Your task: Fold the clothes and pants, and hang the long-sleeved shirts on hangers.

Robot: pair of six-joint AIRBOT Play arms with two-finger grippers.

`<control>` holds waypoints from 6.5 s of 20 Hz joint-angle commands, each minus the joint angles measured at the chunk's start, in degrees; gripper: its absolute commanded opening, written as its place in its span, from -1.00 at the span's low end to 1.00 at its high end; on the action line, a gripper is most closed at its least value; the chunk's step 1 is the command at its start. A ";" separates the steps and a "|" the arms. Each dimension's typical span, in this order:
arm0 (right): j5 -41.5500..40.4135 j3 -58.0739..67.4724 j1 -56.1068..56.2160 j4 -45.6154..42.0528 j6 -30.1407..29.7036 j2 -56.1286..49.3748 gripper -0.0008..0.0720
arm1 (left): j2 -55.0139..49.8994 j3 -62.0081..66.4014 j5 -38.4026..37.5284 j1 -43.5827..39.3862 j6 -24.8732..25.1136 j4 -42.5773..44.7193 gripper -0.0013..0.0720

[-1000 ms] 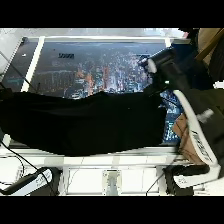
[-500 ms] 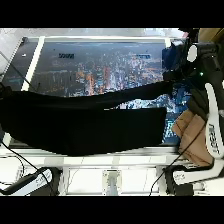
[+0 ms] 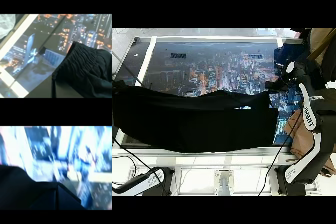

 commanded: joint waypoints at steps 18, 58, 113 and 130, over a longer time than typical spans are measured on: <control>1.33 -0.42 17.42 -1.79 -20.98 3.10 0.11 | -1.14 -0.02 -1.73 -0.07 -0.59 -0.76 -0.93; -17.62 -32.30 26.73 -38.25 2.75 16.04 0.41 | -1.14 -0.02 -4.31 -0.07 -0.63 -0.81 -0.93; -40.39 -19.30 5.35 -15.30 2.10 20.48 -0.97 | -5.60 0.04 4.85 5.20 -16.13 3.74 -0.93; 12.74 -0.22 -5.42 -6.01 -10.51 24.63 -0.13 | 6.54 -0.85 -9.62 33.64 8.76 -18.38 0.94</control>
